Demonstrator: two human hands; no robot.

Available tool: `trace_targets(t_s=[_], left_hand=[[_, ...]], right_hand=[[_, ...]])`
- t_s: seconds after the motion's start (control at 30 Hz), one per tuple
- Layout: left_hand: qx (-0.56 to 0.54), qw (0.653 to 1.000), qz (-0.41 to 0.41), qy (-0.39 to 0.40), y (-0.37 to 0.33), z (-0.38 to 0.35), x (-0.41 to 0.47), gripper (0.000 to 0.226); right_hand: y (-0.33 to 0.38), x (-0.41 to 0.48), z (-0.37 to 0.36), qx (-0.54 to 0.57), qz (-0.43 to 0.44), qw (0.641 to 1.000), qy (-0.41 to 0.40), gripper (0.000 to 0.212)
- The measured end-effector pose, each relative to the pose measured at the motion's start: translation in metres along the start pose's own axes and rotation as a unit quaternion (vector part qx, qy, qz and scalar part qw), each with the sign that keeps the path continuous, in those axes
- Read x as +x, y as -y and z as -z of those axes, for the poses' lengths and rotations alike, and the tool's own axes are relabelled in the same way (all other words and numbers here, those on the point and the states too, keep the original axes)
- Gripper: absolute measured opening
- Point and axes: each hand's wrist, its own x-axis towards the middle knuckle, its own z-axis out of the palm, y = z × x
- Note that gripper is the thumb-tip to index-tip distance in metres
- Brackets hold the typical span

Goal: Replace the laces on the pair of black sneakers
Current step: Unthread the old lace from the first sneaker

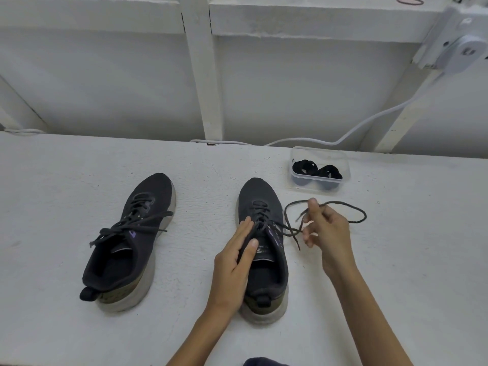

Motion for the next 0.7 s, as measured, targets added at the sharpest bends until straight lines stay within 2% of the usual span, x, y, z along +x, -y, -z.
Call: trace_targets(t_s=[0.07,0.13,0.23,0.27,0.33,0.5,0.7], left_hand=[[-0.003,1.0,0.001,0.0,-0.002,0.001,0.0,0.043],[-0.021,1.0,0.006,-0.003,-0.005,0.003,0.001,0.038],[-0.046,0.999,0.022,-0.01,-0.009,0.01,0.009,0.031],[-0.041,0.999,0.023,-0.009,-0.009,0.014,0.014,0.026],[-0.013,1.0,0.014,0.005,-0.009,0.021,0.024,0.017],[0.049,0.997,0.009,0.055,-0.012,0.03,0.042,0.007],[0.213,0.973,-0.067,0.06,-0.012,0.023,0.051,0.006]], right_hand=[[0.0,-0.008,-0.001,-0.071,-0.025,0.995,0.062,0.043],[-0.005,-0.022,-0.008,-0.09,-0.027,0.991,0.097,0.038],[-0.019,-0.039,-0.019,-0.086,0.05,0.993,0.07,0.013],[-0.022,-0.043,-0.023,-0.084,0.066,0.992,0.061,0.012],[-0.029,-0.047,-0.031,-0.078,0.079,0.992,0.062,0.022],[-0.034,-0.049,-0.042,-0.066,0.035,0.991,0.108,0.051],[-0.035,-0.048,-0.04,-0.06,0.024,0.988,0.138,0.056]])
